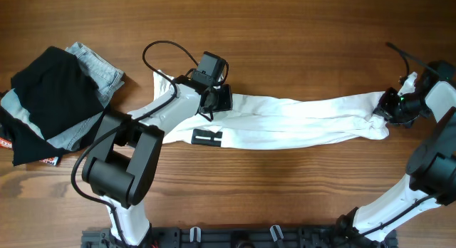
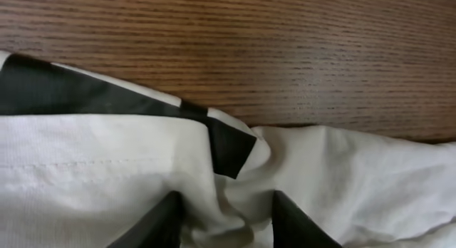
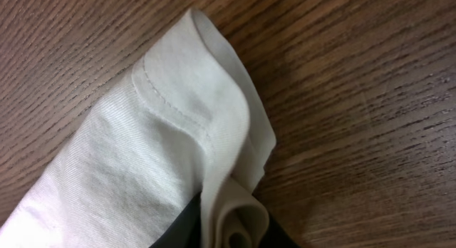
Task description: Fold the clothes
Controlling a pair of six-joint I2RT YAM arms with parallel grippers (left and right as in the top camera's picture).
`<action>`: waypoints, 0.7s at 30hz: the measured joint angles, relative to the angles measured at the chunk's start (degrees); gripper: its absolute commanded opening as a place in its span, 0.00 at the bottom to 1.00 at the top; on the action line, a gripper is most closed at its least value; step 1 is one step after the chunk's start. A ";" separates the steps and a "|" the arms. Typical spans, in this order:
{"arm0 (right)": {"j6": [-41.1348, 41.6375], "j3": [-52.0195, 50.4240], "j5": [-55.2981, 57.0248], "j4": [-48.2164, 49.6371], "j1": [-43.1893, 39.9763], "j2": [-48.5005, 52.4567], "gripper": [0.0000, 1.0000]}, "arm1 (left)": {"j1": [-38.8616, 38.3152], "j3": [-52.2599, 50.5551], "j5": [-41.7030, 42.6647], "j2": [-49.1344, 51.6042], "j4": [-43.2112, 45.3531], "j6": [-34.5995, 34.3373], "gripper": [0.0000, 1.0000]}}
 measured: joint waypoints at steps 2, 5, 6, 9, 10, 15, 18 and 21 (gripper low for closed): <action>0.00 0.00 0.00 0.00 0.00 0.00 0.20 | 0.00 0.00 -0.50 0.00 -0.44 -0.09 0.20; 0.00 0.00 0.00 0.00 0.00 0.00 0.21 | 0.00 0.00 -0.63 -0.02 -1.97 -0.11 0.21; 0.00 0.00 0.00 0.00 0.00 0.00 0.21 | 0.00 0.02 -0.63 -0.11 -2.40 -0.11 0.20; 0.00 0.00 0.00 0.00 0.00 0.00 0.21 | 0.00 0.02 -0.63 -0.74 -4.11 -0.11 0.14; 0.00 0.00 0.00 0.00 0.00 0.00 0.21 | 0.00 0.02 -0.63 -1.05 -4.74 -0.07 0.11; 0.00 -0.02 0.00 0.04 0.00 0.00 0.20 | -0.02 0.00 -0.61 -3.80 -8.48 -0.11 0.05; 0.00 -0.02 0.07 0.04 0.00 0.00 0.20 | -0.68 0.00 -0.59 -4.15 -10.10 0.00 0.39; -0.07 -0.02 0.22 0.00 0.04 0.00 0.22 | -2.43 0.00 -0.61 -4.15 -10.12 -0.26 0.56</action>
